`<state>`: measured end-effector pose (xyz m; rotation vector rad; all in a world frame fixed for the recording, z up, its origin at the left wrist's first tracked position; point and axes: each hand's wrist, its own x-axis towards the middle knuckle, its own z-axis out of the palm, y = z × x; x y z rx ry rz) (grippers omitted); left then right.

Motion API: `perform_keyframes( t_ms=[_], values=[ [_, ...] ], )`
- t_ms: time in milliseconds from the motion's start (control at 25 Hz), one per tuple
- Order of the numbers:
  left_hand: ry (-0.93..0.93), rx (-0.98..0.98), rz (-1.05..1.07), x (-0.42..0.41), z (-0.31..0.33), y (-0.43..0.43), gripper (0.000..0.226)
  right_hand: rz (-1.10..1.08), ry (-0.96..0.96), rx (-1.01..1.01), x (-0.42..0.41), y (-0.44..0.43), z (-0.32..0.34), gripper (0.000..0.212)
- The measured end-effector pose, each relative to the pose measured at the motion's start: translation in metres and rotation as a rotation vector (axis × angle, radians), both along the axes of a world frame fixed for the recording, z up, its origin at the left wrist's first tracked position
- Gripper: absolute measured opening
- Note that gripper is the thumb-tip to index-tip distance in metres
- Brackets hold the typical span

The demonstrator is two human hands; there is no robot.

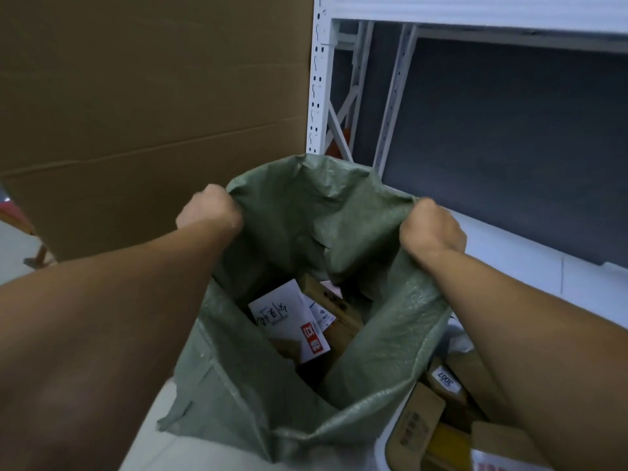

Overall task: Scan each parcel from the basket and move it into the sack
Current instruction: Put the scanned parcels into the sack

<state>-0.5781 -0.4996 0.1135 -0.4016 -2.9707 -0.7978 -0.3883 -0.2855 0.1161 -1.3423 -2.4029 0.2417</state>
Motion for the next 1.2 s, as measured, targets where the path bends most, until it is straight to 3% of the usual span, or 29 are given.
perform_keyframes(
  t_ms=[120, 280, 480, 840, 920, 1080, 1200],
  values=[
    [0.033, 0.031, 0.002, -0.001, 0.026, -0.004, 0.014, -0.012, 0.039, 0.015, 0.000, 0.003, 0.018, 0.028],
    [0.085, 0.019, 0.024, -0.006, 0.059, -0.007, 0.030, -0.039, 0.068, 0.013, 0.001, 0.007, 0.043, 0.029],
    [-0.100, -0.184, -0.043, 0.012, -0.020, -0.009, 0.036, -0.031, -0.110, -0.089, 0.018, -0.002, -0.015, 0.035],
    [-0.086, -0.296, -0.018, 0.019, -0.052, -0.001, 0.044, -0.102, -0.217, -0.127, 0.048, 0.013, -0.061, 0.040],
    [-0.021, -0.342, 0.007, 0.023, -0.071, 0.000, 0.046, -0.127, -0.226, -0.184, 0.059, 0.011, -0.081, 0.045],
    [0.133, -0.431, -0.067, 0.029, -0.079, 0.010, 0.069, -0.161, -0.287, -0.172, 0.058, 0.015, -0.091, 0.076],
    [0.229, -0.457, -0.178, 0.044, -0.066, 0.030, 0.076, -0.091, -0.330, -0.001, 0.055, 0.008, -0.077, 0.070]
  ],
)
